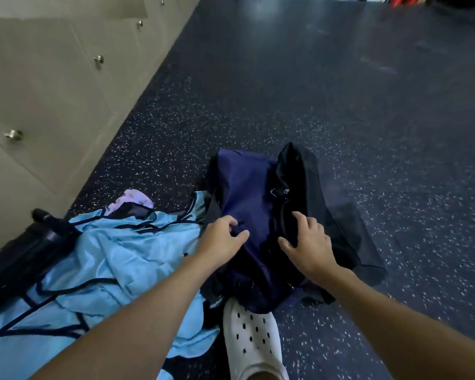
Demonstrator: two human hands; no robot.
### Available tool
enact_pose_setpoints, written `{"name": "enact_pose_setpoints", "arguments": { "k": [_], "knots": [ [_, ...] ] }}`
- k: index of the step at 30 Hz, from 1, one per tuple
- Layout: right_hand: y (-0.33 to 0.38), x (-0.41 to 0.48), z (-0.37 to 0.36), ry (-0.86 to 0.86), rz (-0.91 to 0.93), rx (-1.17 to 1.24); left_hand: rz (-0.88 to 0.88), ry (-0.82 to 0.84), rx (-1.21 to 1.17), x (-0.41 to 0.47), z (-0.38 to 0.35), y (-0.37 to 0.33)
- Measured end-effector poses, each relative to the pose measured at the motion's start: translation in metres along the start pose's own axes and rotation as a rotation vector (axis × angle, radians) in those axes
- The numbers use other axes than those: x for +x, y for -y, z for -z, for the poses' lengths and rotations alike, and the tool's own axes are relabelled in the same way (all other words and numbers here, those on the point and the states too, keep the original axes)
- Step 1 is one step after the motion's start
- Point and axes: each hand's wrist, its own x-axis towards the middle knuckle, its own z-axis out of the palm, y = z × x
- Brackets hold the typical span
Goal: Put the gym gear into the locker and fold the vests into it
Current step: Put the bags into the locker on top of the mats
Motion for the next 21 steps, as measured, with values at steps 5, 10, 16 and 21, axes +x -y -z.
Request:
{"name": "enact_pose_setpoints", "arguments": {
  "k": [5, 10, 16, 21],
  "knots": [
    [-0.038, 0.020, 0.003, -0.205, -0.101, -0.102, -0.048, 0.012, 0.085, 0.022, -0.032, -0.007],
    [-0.062, 0.031, -0.005, -0.078, -0.185, -0.051, -0.090, 0.065, 0.045, 0.047, -0.066, -0.037],
    [-0.092, 0.029, -0.012, -0.132, -0.209, 0.030, 0.053, 0.163, -0.089, 0.075, -0.111, -0.059],
    [-0.110, 0.030, -0.015, -0.302, -0.242, 0.263, 0.189, 0.117, -0.283, 0.087, -0.141, -0.054]
  ]
}}
